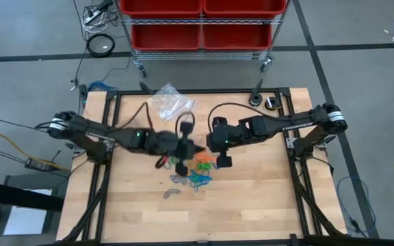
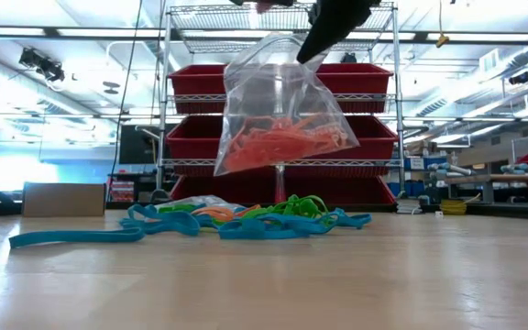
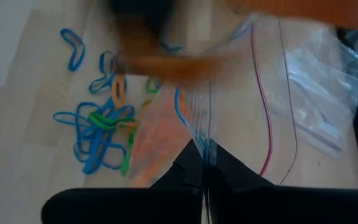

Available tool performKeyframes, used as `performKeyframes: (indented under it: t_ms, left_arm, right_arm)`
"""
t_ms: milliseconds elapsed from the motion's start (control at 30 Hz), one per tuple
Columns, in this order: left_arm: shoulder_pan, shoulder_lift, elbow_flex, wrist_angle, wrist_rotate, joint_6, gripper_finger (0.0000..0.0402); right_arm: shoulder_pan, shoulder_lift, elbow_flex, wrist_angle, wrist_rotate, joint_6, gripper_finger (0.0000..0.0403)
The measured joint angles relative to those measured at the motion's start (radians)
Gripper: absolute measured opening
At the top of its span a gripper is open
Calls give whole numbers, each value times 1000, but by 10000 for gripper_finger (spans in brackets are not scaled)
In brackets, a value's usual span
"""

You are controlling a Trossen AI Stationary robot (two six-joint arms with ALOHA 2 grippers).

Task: Sort rubber bands
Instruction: Put the orange rubber band into the transparent zip bag

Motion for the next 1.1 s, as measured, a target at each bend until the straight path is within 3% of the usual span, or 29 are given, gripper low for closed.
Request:
performKeyframes:
  t_ms: [100,267,467,1100]
  left_arm:
    - [54,3,-1,-6,17,-4,4]
    - [124,11,-1,-53,229,-86,4]
    - [157,27,-3,-129,360,-149,7]
    - [155,27,-2,-178,421,-252,133]
  right_arm:
    - [17,17,0,-3,0,0,0]
    - [30,41,-1,-15,6,-7,0]
    - [27,41,-2,-25,35,-19,0]
    - [28,40,-2,-18,37,-25,0]
